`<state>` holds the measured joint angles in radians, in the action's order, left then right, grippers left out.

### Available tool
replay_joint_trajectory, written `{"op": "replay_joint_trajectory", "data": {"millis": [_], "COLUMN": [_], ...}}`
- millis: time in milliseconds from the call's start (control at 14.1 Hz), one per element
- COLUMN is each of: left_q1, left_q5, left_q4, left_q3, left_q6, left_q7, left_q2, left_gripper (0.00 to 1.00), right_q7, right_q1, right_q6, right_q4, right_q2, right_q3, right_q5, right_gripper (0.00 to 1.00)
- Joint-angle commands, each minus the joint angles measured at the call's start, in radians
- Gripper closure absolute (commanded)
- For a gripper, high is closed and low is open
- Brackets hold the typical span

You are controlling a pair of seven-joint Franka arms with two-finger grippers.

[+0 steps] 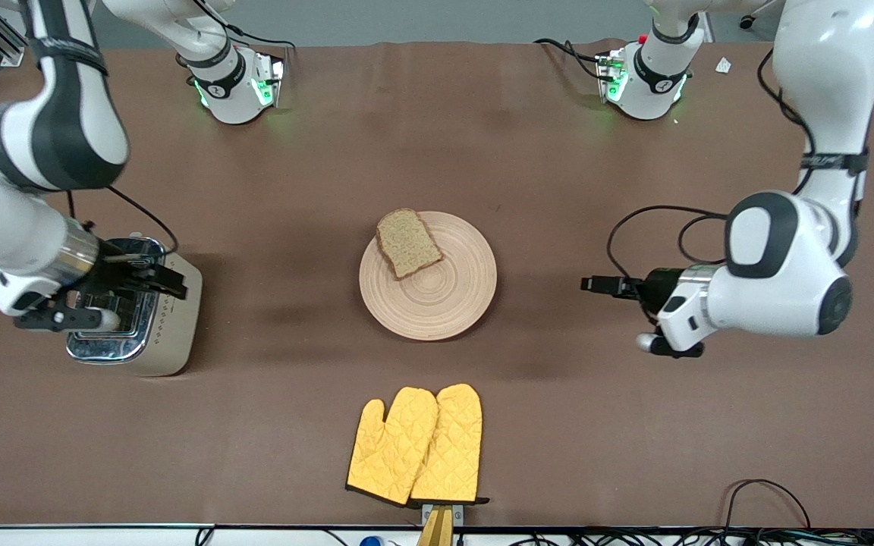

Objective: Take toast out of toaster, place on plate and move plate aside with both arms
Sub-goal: 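Release the toast onto the plate while the left gripper reaches toward the plate, then retract the right gripper while the left gripper grips the plate rim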

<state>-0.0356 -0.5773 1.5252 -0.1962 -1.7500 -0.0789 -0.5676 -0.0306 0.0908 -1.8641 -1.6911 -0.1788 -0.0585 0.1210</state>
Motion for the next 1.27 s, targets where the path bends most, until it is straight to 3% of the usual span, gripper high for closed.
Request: {"op": "replay_joint_trajectory", "data": {"millis": [0, 212, 354, 495, 707, 919, 1202], "left_q1": [0.000, -0.038, -0.058, -0.061, -0.093, -0.112, -0.135], "left_q5": [-0.139, -0.216, -0.231, -0.278, -0.328, -0.329, -0.335], "left_q4": [-0.026, -0.048, -0.127, -0.171, -0.168, -0.166, -0.160], "left_q3": [-0.008, -0.016, -0.019, -0.037, -0.043, -0.043, -0.043], "left_q6": [-0.031, -0.153, -0.181, -0.184, -0.218, -0.220, -0.259], "left_q7": [-0.160, -0.315, -0.413, -0.478, -0.496, -0.499, -0.503], "left_q2": [-0.109, -0.182, -0.271, -0.337, -0.354, -0.374, -0.403], "left_gripper": [0.00, 0.18, 0.31, 0.37, 0.40, 0.49, 0.54], "right_q7": [0.052, 0.061, 0.070, 0.099, 0.097, 0.095, 0.090], "right_q1": [-0.052, -0.066, -0.075, -0.079, -0.132, -0.155, -0.192], "right_q6": [0.011, 0.019, 0.074, 0.120, 0.201, 0.238, 0.275], "right_q4": [-0.128, -0.228, -0.214, -0.139, 0.017, 0.050, 0.064], "right_q2": [0.160, 0.324, 0.360, 0.357, 0.303, 0.300, 0.297], "right_q3": [0.020, 0.020, 0.020, 0.022, 0.022, 0.023, 0.022], "right_q5": [-0.055, -0.132, -0.149, -0.162, -0.144, -0.138, -0.047], "right_gripper": [0.00, 0.00, 0.00, 0.00, 0.00, 0.00, 0.00]}}
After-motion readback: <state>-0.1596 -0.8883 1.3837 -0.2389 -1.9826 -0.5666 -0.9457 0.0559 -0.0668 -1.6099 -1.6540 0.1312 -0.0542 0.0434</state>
